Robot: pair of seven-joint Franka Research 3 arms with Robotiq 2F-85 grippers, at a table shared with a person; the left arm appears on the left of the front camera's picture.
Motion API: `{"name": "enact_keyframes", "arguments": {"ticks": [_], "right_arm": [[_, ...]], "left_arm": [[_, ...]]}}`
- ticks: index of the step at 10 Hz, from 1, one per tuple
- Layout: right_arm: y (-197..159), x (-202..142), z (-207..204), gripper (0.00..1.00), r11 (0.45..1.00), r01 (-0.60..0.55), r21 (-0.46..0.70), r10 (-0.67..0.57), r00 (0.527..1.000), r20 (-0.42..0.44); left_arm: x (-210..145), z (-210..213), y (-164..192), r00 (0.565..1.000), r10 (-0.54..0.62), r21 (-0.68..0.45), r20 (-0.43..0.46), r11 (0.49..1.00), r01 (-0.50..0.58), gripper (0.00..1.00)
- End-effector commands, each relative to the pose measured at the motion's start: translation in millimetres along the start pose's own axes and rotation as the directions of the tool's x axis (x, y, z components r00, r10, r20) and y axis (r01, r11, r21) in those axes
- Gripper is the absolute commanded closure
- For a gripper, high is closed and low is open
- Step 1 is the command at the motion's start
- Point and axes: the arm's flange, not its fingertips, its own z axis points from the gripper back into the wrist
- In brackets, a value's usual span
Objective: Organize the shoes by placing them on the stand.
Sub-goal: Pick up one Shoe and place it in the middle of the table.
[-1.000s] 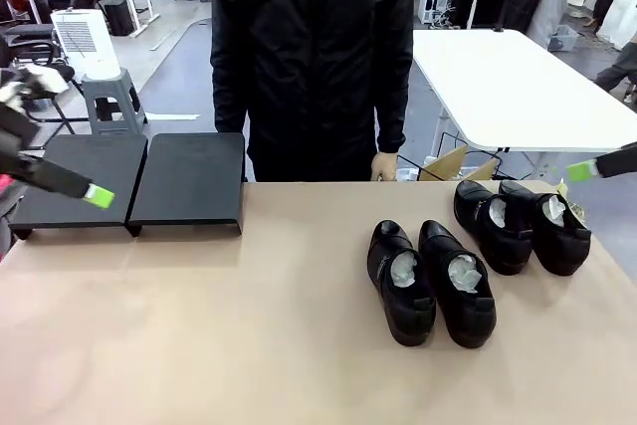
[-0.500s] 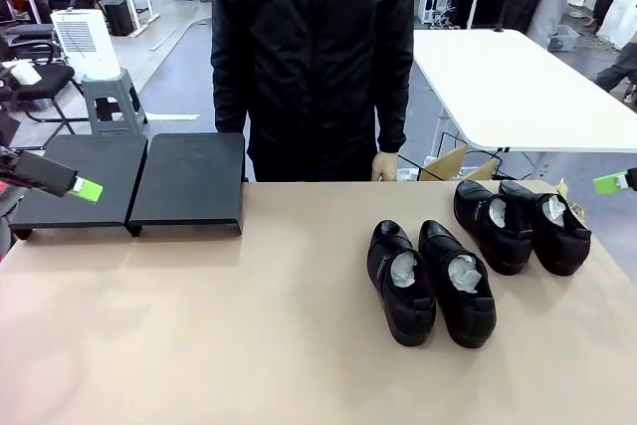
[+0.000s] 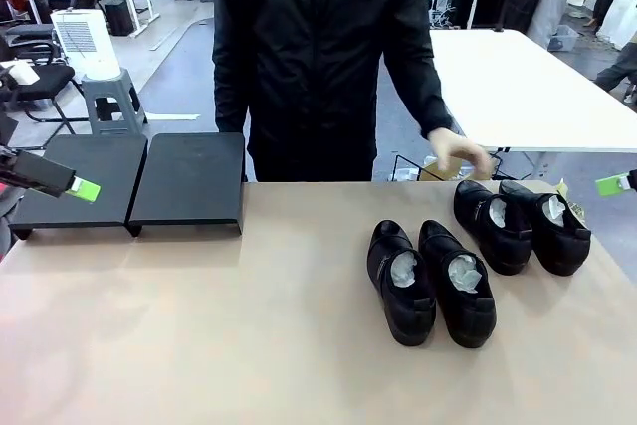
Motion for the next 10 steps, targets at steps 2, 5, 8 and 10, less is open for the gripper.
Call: {"name": "enact_keyframes", "arguments": {"ticks": [2, 5, 8, 10], "right_arm": [[0.2, 1.1, -1.2, 0.00, 1.000, -0.001, 0.016, 0.001, 1.000, 0.010], [0.2, 1.1, -1.2, 0.00, 1.000, -0.001, 0.016, 0.001, 1.000, 0.010], [0.2, 1.1, -1.2, 0.00, 1.000, -0.001, 0.016, 0.001, 1.000, 0.010], [0.2, 1.1, -1.2, 0.00, 1.000, -0.001, 0.016, 0.001, 1.000, 0.010]], "left_arm": [[0.3, -1.7, 0.4, 1.000, -0.011, -0.016, 0.003, 1.000, 0.011, 0.00], [0.3, -1.7, 0.4, 1.000, -0.011, -0.016, 0.003, 1.000, 0.011, 0.00], [0.3, -1.7, 0.4, 1.000, -0.011, -0.016, 0.003, 1.000, 0.011, 0.00], [0.3, -1.7, 0.4, 1.000, -0.011, -0.016, 0.003, 1.000, 0.011, 0.00]]}}
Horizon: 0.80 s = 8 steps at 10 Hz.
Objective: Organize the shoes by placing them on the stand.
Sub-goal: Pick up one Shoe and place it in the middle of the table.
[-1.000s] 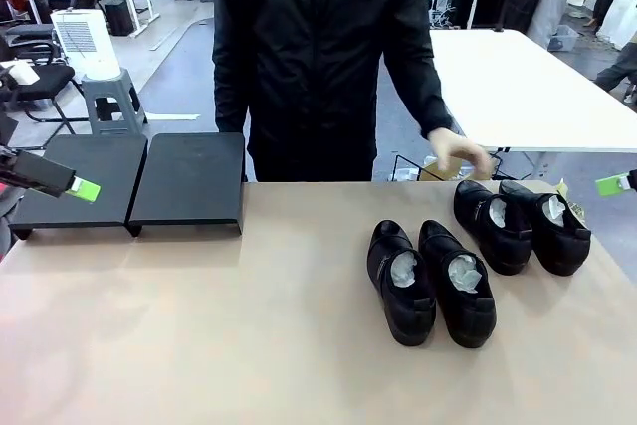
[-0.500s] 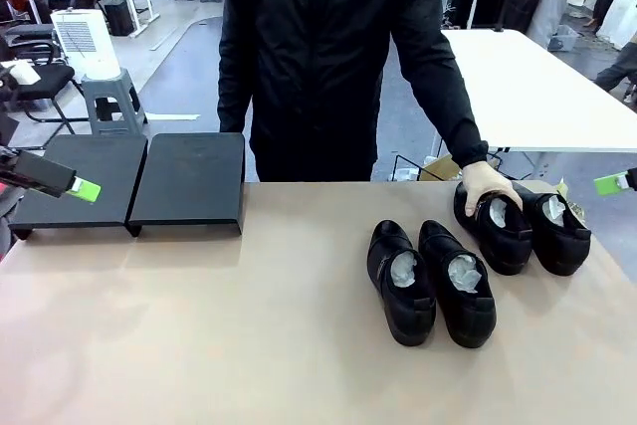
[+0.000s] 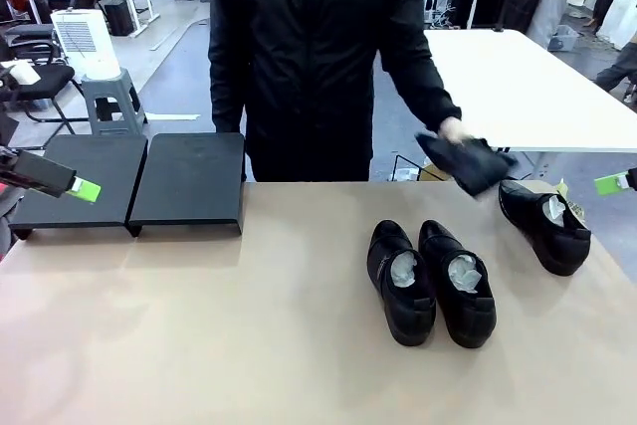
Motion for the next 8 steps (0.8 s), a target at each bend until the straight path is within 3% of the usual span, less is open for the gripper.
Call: {"name": "enact_keyframes", "arguments": {"ticks": [1, 5, 8], "right_arm": [[-1.3, 0.5, -0.5, 0.00, 1.000, -0.009, 0.012, 0.009, 1.000, 0.009], [5.9, 3.5, 2.9, 0.00, 1.000, -0.005, 0.014, 0.005, 1.000, -0.008], [49.8, 24.9, -11.5, 0.00, 0.996, -0.076, -0.042, 0.072, 0.994, -0.086]], "left_arm": [[-0.1, -1.2, 2.0, 1.000, -0.008, -0.016, 0.005, 1.000, 0.008, 0.00], [-0.1, -1.2, 2.0, 1.000, -0.008, -0.016, 0.005, 1.000, 0.008, 0.00], [-0.1, -1.2, 2.0, 1.000, -0.008, -0.016, 0.005, 1.000, 0.008, 0.00]]}}
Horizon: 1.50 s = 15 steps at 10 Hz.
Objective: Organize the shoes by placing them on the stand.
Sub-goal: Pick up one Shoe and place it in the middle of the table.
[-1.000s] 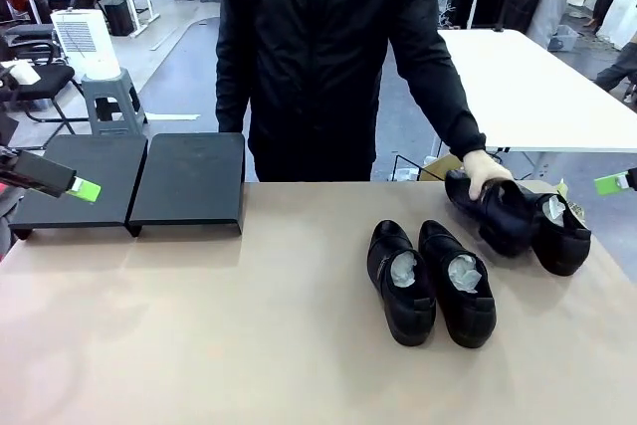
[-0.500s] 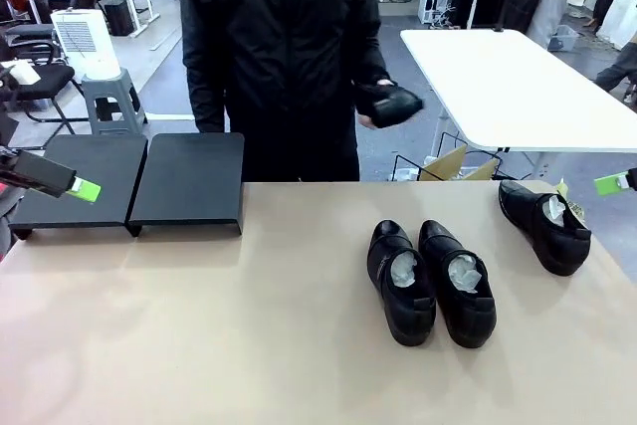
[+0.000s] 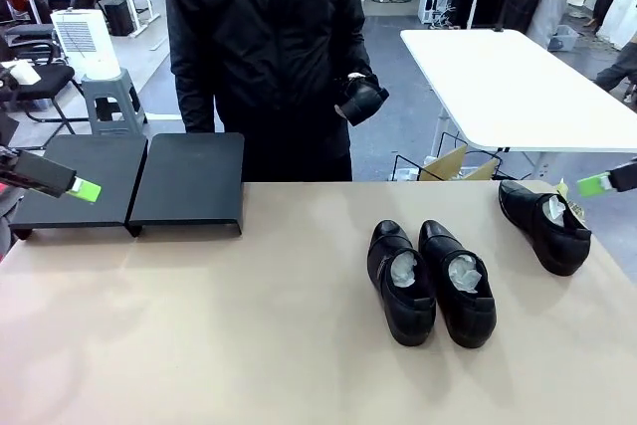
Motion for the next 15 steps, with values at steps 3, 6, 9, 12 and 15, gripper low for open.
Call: {"name": "enact_keyframes", "arguments": {"ticks": [3, 6, 9, 12, 15], "right_arm": [[55.4, 28.3, -62.2, 0.00, 0.995, -0.093, 0.032, 0.097, 0.983, -0.155], [51.9, 16.5, -44.8, 0.00, 0.996, -0.093, -0.005, 0.092, 0.988, -0.126], [57.3, 17.9, -54.5, 0.00, 0.996, -0.091, 0.004, 0.090, 0.986, -0.137], [154.8, 36.2, -92.7, 0.00, 0.930, -0.024, -0.367, -0.144, 0.895, -0.422], [204.4, 51.6, -111.8, 0.00, 0.872, -0.033, -0.489, -0.234, 0.849, -0.474]], "left_arm": [[-0.1, -0.9, 2.2, 1.000, -0.008, -0.016, 0.006, 1.000, 0.008, 0.00], [-0.1, -0.9, 2.2, 1.000, -0.008, -0.016, 0.006, 1.000, 0.008, 0.00], [-0.1, -0.9, 2.2, 1.000, -0.008, -0.016, 0.006, 1.000, 0.008, 0.00], [-0.1, -0.9, 2.2, 1.000, -0.008, -0.016, 0.006, 1.000, 0.008, 0.00], [-0.1, -0.9, 2.2, 1.000, -0.008, -0.016, 0.006, 1.000, 0.008, 0.00]]}}
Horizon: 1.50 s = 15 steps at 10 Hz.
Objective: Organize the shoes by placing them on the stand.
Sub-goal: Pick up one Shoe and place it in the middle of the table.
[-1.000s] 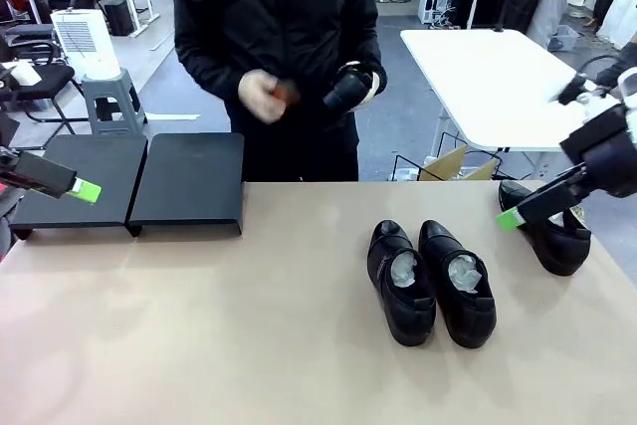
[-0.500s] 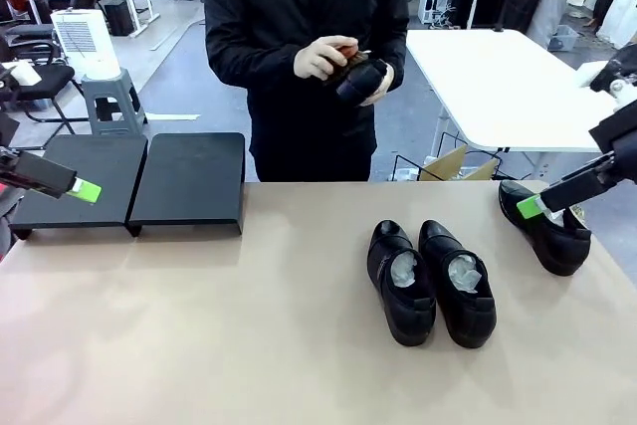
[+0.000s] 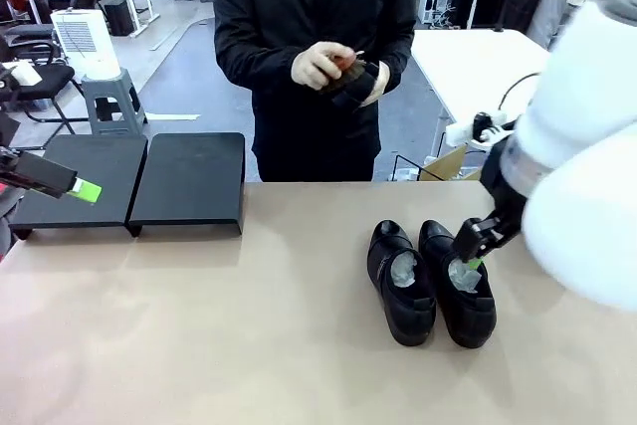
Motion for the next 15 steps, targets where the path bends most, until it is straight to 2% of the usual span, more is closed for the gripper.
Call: {"name": "enact_keyframes", "arguments": {"ticks": [1, 2, 4, 6, 9, 15], "right_arm": [[2.5, 19.3, 13.4, 0.00, 0.999, 0.040, 0.002, -0.040, 0.996, -0.082], [4.2, 21.4, 6.9, 0.05, 0.999, 0.048, 0.009, -0.047, 0.995, -0.093], [2.6, 30.7, -6.8, 0.41, 0.990, 0.124, 0.073, -0.111, 0.981, -0.157], [3.3, 38.2, -17.3, 0.41, 0.971, 0.202, 0.124, -0.171, 0.960, -0.224], [14.0, 49.4, -44.3, 0.41, 0.927, 0.330, 0.179, -0.290, 0.932, -0.217], [27.8, 74.2, -104.7, 0.41, 0.928, 0.302, 0.217, -0.248, 0.938, -0.243]], "left_arm": [[-0.2, -0.1, 2.3, 1.000, -0.008, -0.018, 0.009, 1.000, 0.008, 0.00], [-0.2, -0.1, 2.3, 1.000, -0.008, -0.018, 0.009, 1.000, 0.008, 0.00], [-0.2, -0.1, 2.3, 1.000, -0.008, -0.018, 0.009, 1.000, 0.008, 0.00], [-0.2, -0.1, 2.3, 1.000, -0.008, -0.018, 0.009, 1.000, 0.008, 0.00], [-0.2, -0.1, 2.3, 1.000, -0.008, -0.018, 0.009, 1.000, 0.008, 0.00], [-0.2, -0.1, 2.3, 1.000, -0.008, -0.018, 0.009, 1.000, 0.008, 0.00]]}}
